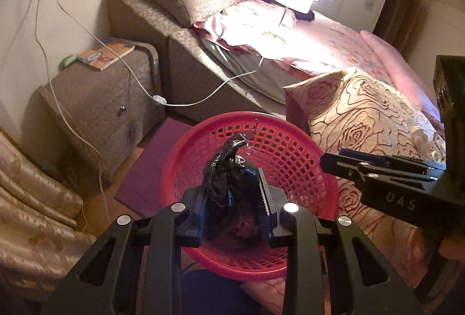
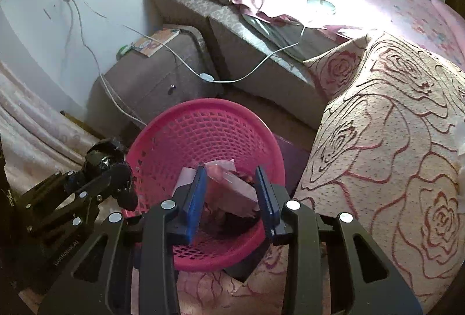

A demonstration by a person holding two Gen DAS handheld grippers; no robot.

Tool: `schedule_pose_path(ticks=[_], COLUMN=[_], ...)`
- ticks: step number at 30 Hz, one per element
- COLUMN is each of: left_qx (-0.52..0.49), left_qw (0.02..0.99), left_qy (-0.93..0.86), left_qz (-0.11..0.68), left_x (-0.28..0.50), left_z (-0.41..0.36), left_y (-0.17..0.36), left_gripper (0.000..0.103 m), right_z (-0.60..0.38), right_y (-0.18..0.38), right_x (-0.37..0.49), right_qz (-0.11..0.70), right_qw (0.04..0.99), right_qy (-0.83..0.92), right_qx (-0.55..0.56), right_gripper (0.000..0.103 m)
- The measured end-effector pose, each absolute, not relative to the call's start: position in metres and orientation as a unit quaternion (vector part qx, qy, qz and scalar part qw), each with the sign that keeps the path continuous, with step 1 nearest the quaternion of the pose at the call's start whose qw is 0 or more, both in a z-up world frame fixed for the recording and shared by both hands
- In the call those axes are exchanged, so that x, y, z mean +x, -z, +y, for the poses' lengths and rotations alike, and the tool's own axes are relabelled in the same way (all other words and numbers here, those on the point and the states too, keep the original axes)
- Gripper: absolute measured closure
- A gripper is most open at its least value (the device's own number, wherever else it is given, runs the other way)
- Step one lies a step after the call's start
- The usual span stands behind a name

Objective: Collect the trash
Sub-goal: 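Carry the black bag and white box over the wastebasket and open both tools, then move both open tools back over the bed toward the tissue and blister pack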

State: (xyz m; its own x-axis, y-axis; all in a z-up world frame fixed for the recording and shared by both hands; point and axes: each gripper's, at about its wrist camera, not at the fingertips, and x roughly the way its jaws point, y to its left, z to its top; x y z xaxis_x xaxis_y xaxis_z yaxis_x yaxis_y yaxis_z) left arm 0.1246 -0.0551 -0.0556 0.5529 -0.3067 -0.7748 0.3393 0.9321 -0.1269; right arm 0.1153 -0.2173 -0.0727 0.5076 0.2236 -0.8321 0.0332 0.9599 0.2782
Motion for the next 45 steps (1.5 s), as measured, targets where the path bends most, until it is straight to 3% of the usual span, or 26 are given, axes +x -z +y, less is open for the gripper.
schedule_pose_path(ticks=[2, 7, 10, 16, 18, 19, 35, 45], left_qx=[0.015, 0.003, 0.004, 0.006, 0.005, 0.005, 0.015, 0.036], left_qw=[0.879, 0.878, 0.879, 0.881, 0.881, 0.882, 0.883, 0.875], left_qy=[0.185, 0.186, 0.186, 0.186, 0.187, 0.187, 0.228, 0.276], left_qz=[0.439, 0.44, 0.439, 0.436, 0.434, 0.433, 0.41, 0.396], left_x=[0.127, 0.129, 0.127, 0.12, 0.116, 0.115, 0.08, 0.052], left_z=[-0.054, -0.053, -0.054, -0.059, -0.06, -0.061, -0.093, -0.137], left_y=[0.057, 0.057, 0.056, 0.053, 0.051, 0.05, 0.03, 0.024], left_gripper=[0.073, 0.043, 0.034, 0.033, 0.033, 0.033, 0.033, 0.033], right_z=[-0.218, -0.225, -0.231, -0.238, -0.239, -0.239, -0.286, -0.371], right_y=[0.074, 0.071, 0.07, 0.065, 0.06, 0.058, 0.04, 0.031], right_x=[0.117, 0.113, 0.107, 0.09, 0.084, 0.081, 0.011, -0.06], right_qz=[0.492, 0.485, 0.481, 0.467, 0.461, 0.456, 0.416, 0.377], right_qw=[0.858, 0.861, 0.863, 0.872, 0.876, 0.878, 0.898, 0.9], right_qy=[-0.054, -0.045, -0.038, -0.033, -0.027, -0.028, 0.032, 0.161], right_qx=[0.136, 0.145, 0.149, 0.144, 0.139, 0.141, 0.142, 0.151], right_gripper=[0.069, 0.061, 0.061, 0.059, 0.049, 0.049, 0.048, 0.048])
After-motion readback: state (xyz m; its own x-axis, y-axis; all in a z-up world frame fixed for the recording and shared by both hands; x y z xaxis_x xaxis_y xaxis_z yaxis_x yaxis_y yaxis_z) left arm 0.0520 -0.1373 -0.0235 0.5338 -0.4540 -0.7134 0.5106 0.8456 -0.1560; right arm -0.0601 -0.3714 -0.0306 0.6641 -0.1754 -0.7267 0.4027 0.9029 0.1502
